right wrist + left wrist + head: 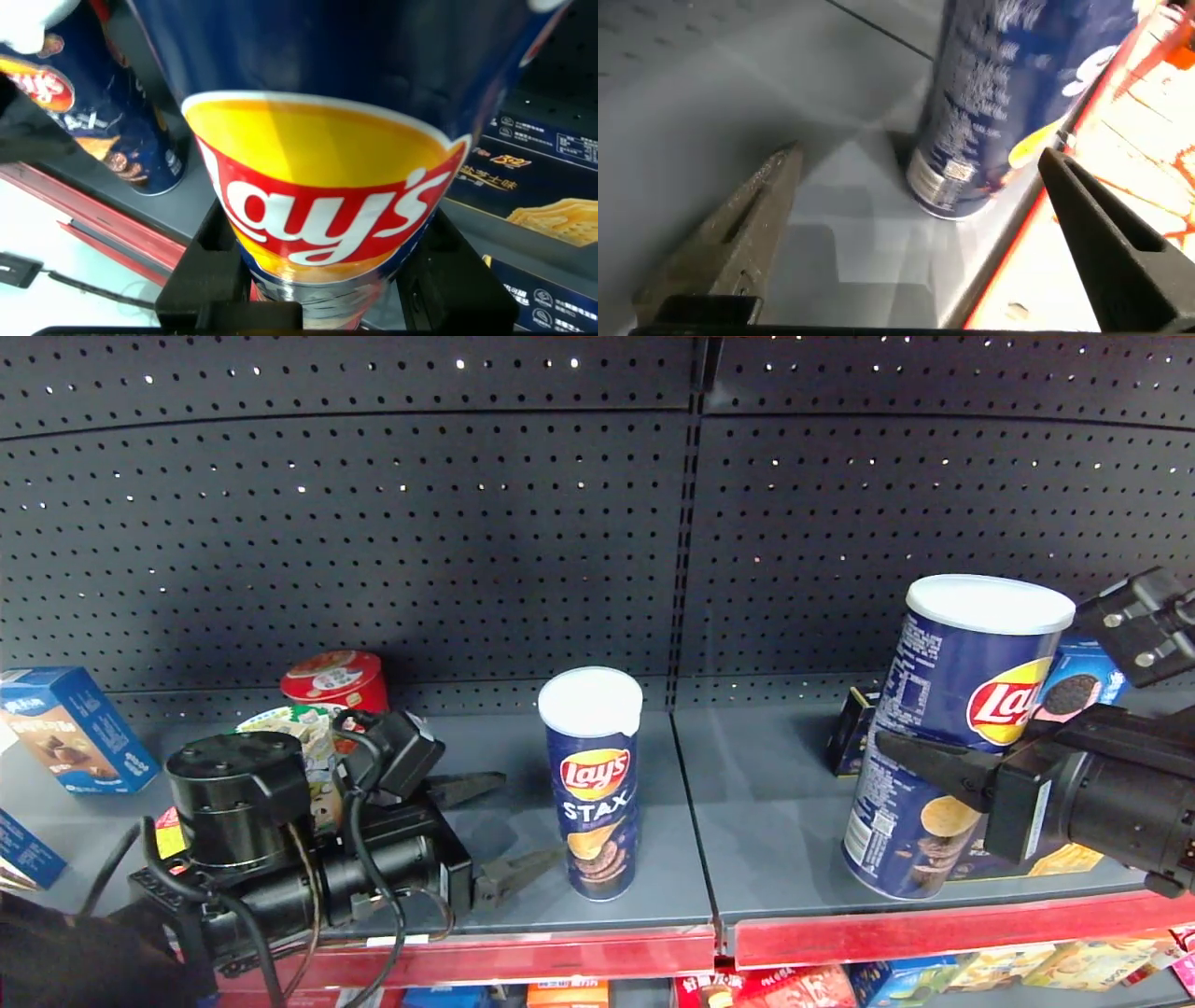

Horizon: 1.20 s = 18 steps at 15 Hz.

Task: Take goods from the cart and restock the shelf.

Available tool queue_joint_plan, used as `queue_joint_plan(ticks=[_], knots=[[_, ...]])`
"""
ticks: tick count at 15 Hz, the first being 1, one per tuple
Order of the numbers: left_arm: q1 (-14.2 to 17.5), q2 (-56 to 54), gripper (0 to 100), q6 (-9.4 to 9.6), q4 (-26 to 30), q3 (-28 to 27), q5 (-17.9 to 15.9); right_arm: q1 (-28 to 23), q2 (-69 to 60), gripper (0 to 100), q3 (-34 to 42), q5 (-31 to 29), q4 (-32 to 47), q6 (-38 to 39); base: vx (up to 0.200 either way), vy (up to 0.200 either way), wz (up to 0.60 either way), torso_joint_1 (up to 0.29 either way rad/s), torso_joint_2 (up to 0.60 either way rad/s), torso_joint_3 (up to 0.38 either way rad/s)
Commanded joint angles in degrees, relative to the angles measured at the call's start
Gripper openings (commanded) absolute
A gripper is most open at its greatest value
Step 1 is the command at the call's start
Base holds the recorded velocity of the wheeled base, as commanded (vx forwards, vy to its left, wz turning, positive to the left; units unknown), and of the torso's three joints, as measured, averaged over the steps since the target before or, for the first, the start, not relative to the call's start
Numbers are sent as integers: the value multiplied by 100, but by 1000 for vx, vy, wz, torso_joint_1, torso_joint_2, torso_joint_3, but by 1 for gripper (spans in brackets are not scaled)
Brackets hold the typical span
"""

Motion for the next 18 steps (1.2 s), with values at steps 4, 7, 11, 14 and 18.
queue_joint_plan(ticks=[4,7,11,14,18], knots=[[169,-563,100,-12,4,-43,8,2,-69,0,36,1,6,3,0,0,0,0,0,0],[283,-897,100,-21,39,-184,8,2,-87,0,98,1,-3,3,0,0,0,0,0,0],[564,-1741,100,-21,408,-632,26,-16,-87,0,89,1,-3,-6,0,0,0,0,0,0],[758,-3042,100,-12,1824,-913,193,-16,-69,0,54,1,-3,-6,0,0,0,0,0,0],[749,-4483,100,-3,3072,-887,2091,2,63,0,-60,1,-21,-6,0,0,0,0,0,0]])
